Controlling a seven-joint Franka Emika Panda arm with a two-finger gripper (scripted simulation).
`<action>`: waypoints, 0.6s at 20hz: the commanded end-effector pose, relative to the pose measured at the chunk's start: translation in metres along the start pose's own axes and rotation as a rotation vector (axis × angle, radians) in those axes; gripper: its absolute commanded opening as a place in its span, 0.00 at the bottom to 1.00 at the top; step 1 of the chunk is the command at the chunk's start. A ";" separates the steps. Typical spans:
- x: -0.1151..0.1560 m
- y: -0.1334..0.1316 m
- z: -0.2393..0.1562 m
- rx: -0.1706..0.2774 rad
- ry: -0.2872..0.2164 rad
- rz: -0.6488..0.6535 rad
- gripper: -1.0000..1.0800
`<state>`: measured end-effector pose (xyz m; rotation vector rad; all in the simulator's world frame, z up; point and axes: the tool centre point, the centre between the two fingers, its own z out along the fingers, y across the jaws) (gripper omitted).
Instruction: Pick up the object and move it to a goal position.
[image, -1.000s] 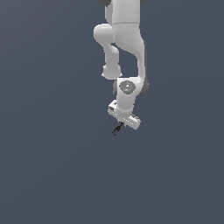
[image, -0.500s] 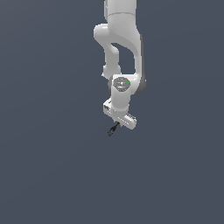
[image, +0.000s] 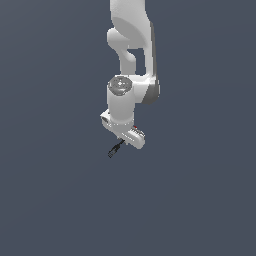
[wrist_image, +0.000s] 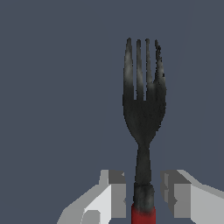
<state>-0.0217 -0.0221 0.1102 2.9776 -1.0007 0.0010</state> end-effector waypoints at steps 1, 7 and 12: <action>0.020 0.006 -0.020 0.000 0.000 -0.001 0.00; 0.061 0.017 -0.058 0.000 0.000 -0.002 0.00; 0.082 0.022 -0.078 0.000 0.000 -0.002 0.00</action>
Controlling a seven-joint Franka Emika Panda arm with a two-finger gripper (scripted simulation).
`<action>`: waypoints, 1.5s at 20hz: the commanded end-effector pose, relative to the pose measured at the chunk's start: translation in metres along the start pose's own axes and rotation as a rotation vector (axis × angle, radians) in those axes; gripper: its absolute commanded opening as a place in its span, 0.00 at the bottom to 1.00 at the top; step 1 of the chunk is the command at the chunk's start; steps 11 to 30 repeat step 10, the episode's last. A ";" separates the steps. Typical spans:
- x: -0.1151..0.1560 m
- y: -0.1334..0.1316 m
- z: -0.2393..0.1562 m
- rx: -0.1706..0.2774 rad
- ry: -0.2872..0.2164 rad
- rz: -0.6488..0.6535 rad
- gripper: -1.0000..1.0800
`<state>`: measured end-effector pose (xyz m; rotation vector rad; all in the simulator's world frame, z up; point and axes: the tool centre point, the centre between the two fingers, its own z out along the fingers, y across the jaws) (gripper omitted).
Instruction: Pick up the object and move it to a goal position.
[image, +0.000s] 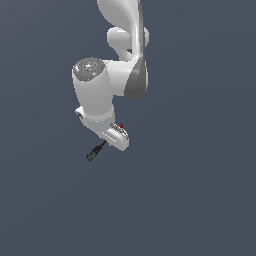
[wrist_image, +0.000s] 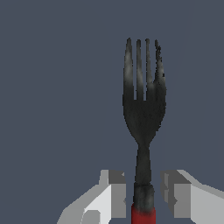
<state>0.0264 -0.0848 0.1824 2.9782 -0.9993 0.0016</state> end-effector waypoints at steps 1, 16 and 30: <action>0.009 0.002 -0.008 0.000 -0.001 -0.001 0.00; 0.021 0.004 -0.018 0.000 -0.001 -0.002 0.00; 0.021 0.004 -0.018 0.000 -0.001 -0.002 0.00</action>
